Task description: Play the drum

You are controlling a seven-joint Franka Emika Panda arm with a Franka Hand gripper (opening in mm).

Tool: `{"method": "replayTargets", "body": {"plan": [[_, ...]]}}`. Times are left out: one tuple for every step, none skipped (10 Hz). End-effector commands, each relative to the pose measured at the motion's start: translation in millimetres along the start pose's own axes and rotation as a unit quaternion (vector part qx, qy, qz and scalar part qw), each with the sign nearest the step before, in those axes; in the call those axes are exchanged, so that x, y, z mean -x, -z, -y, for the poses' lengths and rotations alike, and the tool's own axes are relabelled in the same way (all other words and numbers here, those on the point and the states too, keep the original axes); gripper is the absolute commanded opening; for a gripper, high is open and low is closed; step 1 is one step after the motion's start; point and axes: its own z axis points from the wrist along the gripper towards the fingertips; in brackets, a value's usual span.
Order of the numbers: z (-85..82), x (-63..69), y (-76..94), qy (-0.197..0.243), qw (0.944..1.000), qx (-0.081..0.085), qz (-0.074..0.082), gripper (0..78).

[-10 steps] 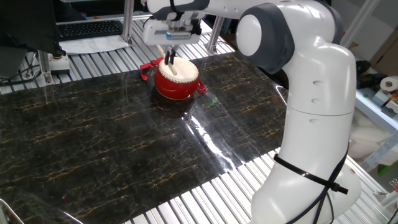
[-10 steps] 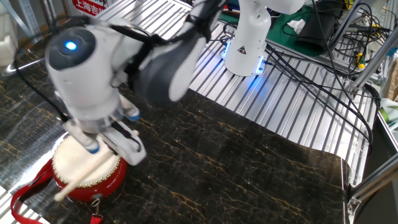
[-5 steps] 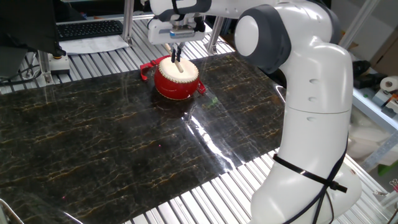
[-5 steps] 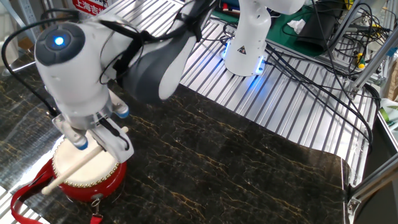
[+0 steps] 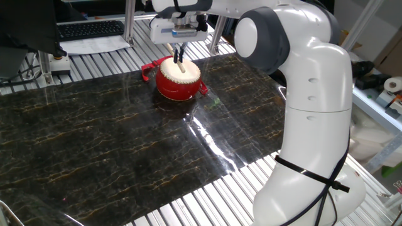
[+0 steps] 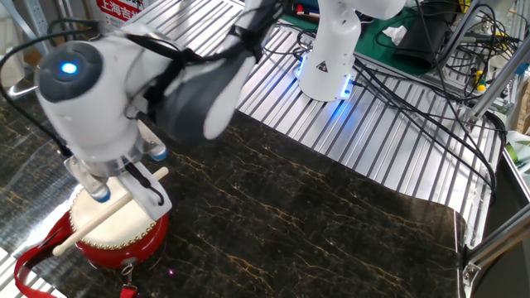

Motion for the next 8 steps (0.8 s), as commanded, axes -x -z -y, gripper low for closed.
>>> {"method": "replayTargets", "body": {"plan": [[2.5,3.2,3.0,-0.001,0.9997,0.019,0.013,1.1],[2.5,3.2,3.0,-0.001,0.9997,0.023,0.011,1.1],[2.5,3.2,3.0,-0.004,0.9996,0.027,0.008,1.1],[2.5,3.2,3.0,-0.015,0.9994,0.029,0.008,1.1],[2.5,3.2,3.0,-0.004,0.9996,0.027,0.009,1.1],[11.9,1.5,1.1,0.01,0.9994,0.03,0.011,1.1],[20.1,1.5,-1.3,0.012,0.9995,0.028,0.012,1.1],[25.1,1.4,-4.0,0.013,0.9996,0.02,0.013,1.1]]}}
